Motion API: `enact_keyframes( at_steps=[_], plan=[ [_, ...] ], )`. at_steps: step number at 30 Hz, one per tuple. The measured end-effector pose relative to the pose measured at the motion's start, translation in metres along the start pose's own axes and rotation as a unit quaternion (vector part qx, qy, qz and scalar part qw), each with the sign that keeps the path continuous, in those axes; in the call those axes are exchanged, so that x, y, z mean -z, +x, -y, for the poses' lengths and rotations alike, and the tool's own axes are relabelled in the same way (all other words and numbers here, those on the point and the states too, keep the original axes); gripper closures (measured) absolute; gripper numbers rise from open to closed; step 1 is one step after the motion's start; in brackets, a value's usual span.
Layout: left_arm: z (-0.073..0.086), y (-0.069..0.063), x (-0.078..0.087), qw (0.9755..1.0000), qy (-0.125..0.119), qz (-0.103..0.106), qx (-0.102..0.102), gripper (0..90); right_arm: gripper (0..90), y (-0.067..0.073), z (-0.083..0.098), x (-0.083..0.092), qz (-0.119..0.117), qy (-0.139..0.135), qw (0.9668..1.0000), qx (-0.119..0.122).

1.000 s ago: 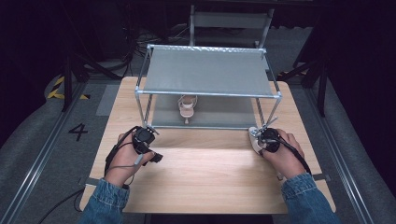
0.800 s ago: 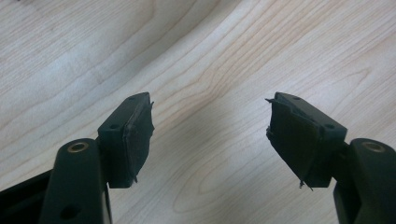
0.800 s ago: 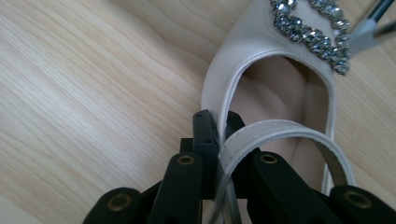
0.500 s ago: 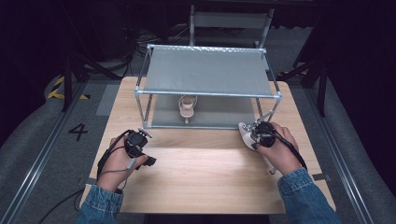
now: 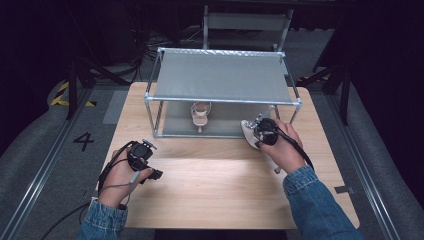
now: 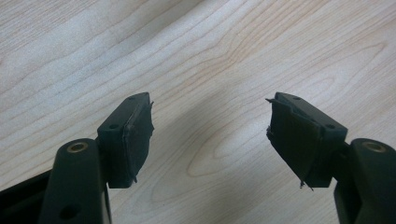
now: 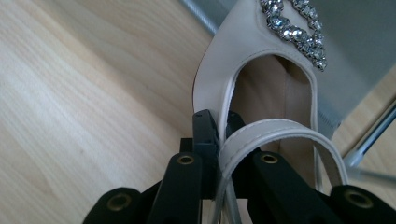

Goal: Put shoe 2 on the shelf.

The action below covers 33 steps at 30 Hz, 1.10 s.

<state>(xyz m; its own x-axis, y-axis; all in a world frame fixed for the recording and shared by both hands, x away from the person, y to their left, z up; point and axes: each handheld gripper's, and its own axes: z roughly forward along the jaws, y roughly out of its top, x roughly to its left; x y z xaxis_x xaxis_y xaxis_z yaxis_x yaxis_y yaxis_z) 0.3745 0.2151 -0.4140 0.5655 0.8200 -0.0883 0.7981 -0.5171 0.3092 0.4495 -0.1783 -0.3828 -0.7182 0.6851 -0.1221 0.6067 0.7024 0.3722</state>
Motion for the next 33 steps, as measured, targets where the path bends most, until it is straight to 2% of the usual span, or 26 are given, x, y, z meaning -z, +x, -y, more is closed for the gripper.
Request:
enact_keyframes(
  at_steps=[8,10,17,19,22,23,26,27,29,30,33],
  plan=[
    [0.0,0.003,-0.002,1.0,0.002,0.007,0.0,30.6,86.0,-0.001,-0.029,-0.009,0.013,-0.008,0.9997,0.02],
    [0.0,0.004,-0.002,1.0,0.003,0.003,-0.003,30.6,85.9,-0.001,-0.033,-0.011,0.015,-0.007,0.9996,0.021],
    [0.002,0.007,-0.003,1.0,0.001,0.009,0.003,30.5,85.9,0.001,-0.054,-0.023,0.015,-0.018,0.9992,0.034],
    [0.002,0.008,-0.003,1.0,0.001,0.009,0.002,30.5,85.9,0.001,-0.054,-0.024,0.017,-0.024,0.9991,0.031],
    [0.001,0.007,-0.004,0.9999,0.003,0.013,0.006,30.4,85.9,0.001,-0.051,-0.027,0.026,-0.045,0.9979,0.04],
    [0.001,0.007,-0.003,0.9999,0.007,0.009,-0.001,30.4,85.9,0.001,-0.051,-0.028,0.025,-0.046,0.9979,0.039],
    [-0.001,0.005,-0.004,0.9999,0.006,0.015,0.001,30.4,85.9,0.002,-0.051,-0.028,0.016,-0.05,0.9981,0.032],
    [-0.002,0.005,-0.003,0.9999,0.006,0.013,-0.004,30.4,85.8,0.002,-0.051,-0.028,0.016,-0.053,0.998,0.03],
    [-0.003,0.005,-0.003,0.9999,0.005,0.008,-0.009,30.3,85.9,0.004,-0.051,-0.03,0.016,-0.046,0.9983,0.034],
    [-0.003,0.004,-0.003,0.9999,0.003,0.014,-0.004,30.3,85.8,0.006,-0.052,-0.032,0.016,-0.042,0.9983,0.037],
    [-0.003,0.004,-0.003,0.9999,0.004,0.013,-0.006,30.3,85.7,0.009,-0.053,-0.037,0.009,-0.039,0.9986,0.034]
  ],
)
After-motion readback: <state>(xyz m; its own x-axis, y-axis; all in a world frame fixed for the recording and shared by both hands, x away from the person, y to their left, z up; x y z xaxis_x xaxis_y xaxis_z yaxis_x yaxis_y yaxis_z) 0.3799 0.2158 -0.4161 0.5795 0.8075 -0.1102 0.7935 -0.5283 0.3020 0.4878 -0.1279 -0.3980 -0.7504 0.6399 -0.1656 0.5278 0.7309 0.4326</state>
